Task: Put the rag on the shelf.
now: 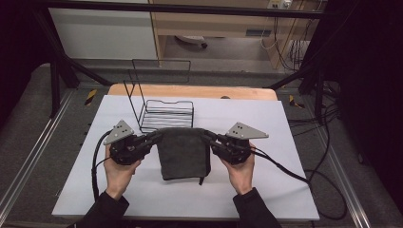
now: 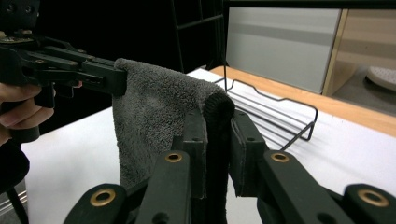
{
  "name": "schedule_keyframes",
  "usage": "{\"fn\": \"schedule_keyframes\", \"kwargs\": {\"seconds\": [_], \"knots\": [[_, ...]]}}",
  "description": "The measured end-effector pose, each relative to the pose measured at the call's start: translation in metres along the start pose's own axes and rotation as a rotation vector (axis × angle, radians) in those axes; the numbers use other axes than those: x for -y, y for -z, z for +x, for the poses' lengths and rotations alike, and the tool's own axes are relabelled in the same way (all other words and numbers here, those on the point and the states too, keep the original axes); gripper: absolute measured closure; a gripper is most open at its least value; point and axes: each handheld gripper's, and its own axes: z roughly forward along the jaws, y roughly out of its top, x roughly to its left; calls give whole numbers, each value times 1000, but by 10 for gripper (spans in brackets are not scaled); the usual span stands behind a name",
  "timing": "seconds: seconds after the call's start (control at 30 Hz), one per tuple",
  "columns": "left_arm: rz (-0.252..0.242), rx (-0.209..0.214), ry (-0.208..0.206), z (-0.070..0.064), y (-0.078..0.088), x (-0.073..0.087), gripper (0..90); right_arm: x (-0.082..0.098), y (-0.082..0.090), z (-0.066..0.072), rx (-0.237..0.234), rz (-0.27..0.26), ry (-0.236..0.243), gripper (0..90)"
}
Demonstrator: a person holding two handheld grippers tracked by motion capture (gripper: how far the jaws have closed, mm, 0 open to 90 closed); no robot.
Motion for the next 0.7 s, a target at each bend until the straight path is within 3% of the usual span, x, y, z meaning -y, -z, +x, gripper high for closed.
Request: {"fn": "schedule_keyframes", "kwargs": {"seconds": [0.27,0.7], "knots": [[-59,-8,-10,-1,6,-11,804,-11,3,5,14,-46,22,794],[-180,-27,-4,1,20,-41,806,-48,3,17,52,-154,73,797]]}}
